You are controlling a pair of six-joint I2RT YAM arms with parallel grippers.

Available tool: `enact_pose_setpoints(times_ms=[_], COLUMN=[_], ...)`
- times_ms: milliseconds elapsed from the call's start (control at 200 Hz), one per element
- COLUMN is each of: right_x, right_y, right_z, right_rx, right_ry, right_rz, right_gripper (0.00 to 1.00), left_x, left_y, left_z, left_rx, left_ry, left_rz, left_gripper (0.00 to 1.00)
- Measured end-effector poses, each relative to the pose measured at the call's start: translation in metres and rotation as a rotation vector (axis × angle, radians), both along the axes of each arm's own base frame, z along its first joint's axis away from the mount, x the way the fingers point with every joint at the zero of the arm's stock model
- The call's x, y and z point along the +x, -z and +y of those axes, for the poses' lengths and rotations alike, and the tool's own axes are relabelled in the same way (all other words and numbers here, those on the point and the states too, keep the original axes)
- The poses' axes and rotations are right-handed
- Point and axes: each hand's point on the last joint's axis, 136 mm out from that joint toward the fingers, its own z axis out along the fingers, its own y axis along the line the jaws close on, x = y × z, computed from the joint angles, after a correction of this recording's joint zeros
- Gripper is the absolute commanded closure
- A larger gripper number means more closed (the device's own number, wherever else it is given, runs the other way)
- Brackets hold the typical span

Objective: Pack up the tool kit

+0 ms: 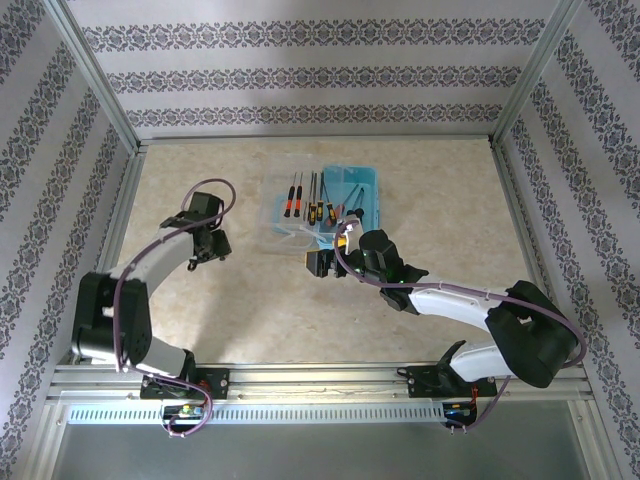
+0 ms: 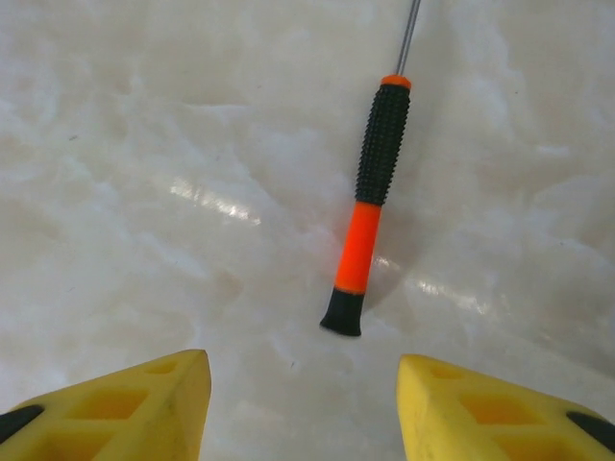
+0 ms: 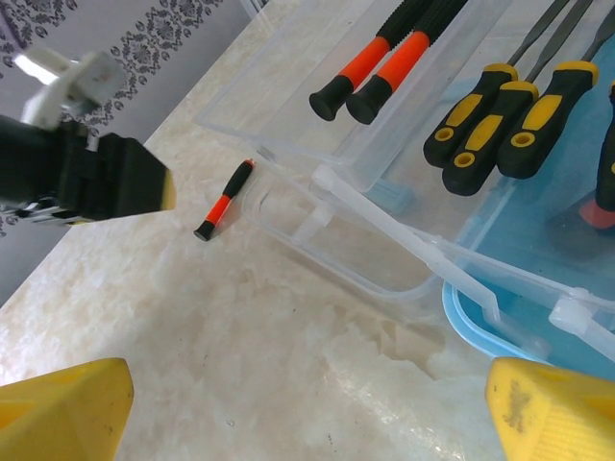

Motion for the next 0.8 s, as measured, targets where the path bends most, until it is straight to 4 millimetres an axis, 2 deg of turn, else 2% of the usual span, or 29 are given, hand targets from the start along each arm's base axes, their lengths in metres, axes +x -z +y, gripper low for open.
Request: enact_pose_setpoints(times_ms=[235, 475, 630, 799], right_x=[0.000, 0.000, 0.001, 0.002], right_y=[0.000, 0.000, 0.000, -0.002], right_z=[0.000, 0.000, -0.001, -0.002], right_rx=[-0.003, -0.003, -0.005, -0.007], right_ry=[0.002, 0.002, 0.005, 0.009], right_rz=[-0.003, -0.003, -0.006, -0.016], right_gripper=[0.06, 0.06, 0.06, 0.06], left_x=[0.039, 0.070, 0.072, 0.073], left_y=[0.019, 0.032, 0.047, 0.046], left_z=[-0.008, 0.000, 0.000, 0.001], left_rx=[0.002, -0.022, -0.026, -0.020], left_ry=[0.062, 0.054, 0.063, 0.069], left_rz=[0.051, 0.066, 0.102, 0.101], left_gripper=[0.53, 0.63, 0.69, 0.82])
